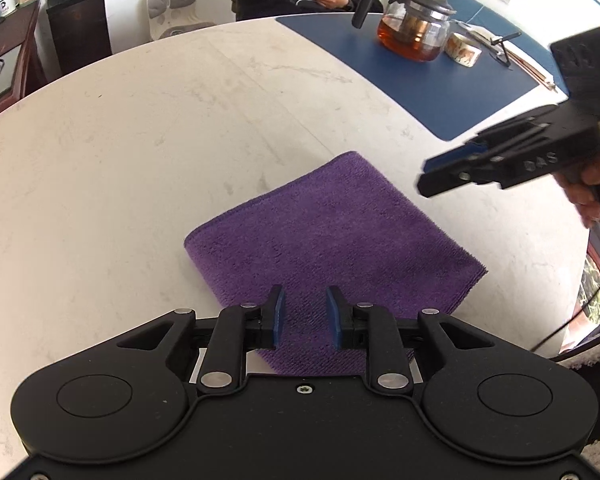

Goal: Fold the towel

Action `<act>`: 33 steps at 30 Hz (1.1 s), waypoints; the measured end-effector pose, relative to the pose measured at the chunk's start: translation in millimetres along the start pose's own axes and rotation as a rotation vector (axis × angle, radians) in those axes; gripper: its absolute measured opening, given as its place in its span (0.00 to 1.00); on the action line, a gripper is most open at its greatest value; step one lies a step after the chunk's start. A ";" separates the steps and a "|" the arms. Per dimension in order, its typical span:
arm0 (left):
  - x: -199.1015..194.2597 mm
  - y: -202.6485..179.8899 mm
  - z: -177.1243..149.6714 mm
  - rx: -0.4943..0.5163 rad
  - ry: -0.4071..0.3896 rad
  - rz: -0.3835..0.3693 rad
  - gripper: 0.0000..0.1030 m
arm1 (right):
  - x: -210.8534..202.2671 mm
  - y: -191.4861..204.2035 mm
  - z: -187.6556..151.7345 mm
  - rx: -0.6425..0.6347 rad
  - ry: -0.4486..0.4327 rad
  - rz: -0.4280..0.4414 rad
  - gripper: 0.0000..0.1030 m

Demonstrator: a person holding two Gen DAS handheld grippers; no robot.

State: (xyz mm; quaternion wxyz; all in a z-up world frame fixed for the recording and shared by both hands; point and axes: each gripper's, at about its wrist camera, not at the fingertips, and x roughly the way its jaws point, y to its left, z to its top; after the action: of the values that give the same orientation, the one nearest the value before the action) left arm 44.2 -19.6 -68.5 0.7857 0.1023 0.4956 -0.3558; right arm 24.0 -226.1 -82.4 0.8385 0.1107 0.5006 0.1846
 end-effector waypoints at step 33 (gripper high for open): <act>8.1 -30.3 -18.6 0.072 0.045 -0.060 0.24 | -26.6 63.5 -43.9 -0.502 -0.020 0.059 0.19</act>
State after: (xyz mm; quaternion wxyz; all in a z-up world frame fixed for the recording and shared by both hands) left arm 13.2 -35.7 -78.7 0.7592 0.1236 0.5030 -0.3941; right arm -38.7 -179.6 -58.5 0.8389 -0.0845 0.4273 0.3264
